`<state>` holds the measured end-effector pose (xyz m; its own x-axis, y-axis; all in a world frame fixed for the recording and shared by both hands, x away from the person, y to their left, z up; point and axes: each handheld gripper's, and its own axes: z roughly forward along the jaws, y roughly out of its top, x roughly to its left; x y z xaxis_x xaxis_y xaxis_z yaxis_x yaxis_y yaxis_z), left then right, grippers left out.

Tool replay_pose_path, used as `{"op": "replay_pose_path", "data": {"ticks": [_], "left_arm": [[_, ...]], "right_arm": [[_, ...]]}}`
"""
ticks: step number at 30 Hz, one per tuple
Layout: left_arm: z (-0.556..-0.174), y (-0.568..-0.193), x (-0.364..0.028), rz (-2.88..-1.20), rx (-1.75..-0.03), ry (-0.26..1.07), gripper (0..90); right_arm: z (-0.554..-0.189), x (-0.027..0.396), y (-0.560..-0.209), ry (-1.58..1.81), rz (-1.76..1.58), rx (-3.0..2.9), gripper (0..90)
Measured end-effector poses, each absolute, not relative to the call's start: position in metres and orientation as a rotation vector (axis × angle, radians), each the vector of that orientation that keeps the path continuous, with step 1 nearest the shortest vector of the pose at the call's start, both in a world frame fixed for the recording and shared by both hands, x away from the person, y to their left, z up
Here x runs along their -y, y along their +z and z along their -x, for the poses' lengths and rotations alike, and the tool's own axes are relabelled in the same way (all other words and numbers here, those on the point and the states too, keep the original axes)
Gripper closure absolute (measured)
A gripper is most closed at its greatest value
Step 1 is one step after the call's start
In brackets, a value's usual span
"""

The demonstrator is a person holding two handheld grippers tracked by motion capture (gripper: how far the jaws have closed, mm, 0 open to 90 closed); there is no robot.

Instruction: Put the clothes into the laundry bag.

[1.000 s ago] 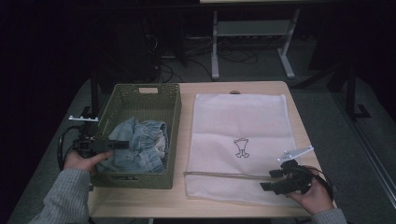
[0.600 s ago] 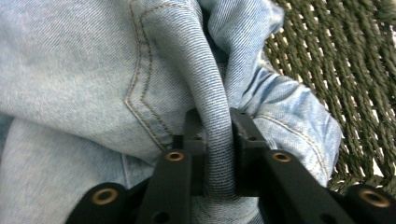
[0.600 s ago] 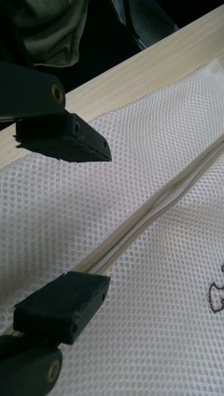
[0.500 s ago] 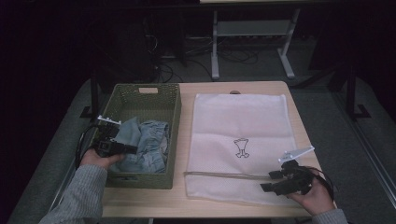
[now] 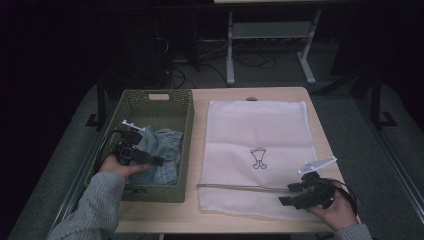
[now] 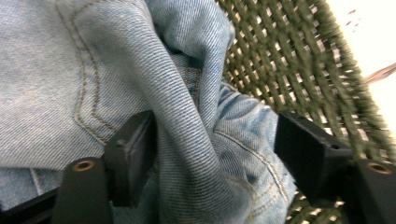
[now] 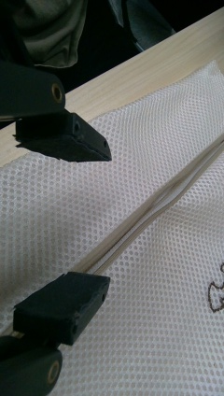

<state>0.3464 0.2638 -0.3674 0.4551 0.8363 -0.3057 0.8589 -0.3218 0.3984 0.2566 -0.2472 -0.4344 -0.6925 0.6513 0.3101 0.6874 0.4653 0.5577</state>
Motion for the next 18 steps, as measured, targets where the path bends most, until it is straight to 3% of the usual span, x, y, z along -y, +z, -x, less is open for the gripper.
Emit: {"op": "replay_pose_path", "data": {"ticks": [8,13,18], "left_arm": [[-0.364,-0.388,-0.24,-2.373,-1.547,-0.068,24.7],[-0.371,-0.395,-0.236,-2.45,-1.607,-0.082,38.4],[-0.373,-0.401,-0.229,-2.523,-1.606,-0.051,39.8]], "right_arm": [[-0.253,0.248,-0.426,-1.157,1.129,2.776,32.5],[-0.258,0.25,-0.424,-1.153,1.135,2.74,33.4],[-0.266,0.245,-0.425,-1.135,1.089,2.795,34.4]]}}
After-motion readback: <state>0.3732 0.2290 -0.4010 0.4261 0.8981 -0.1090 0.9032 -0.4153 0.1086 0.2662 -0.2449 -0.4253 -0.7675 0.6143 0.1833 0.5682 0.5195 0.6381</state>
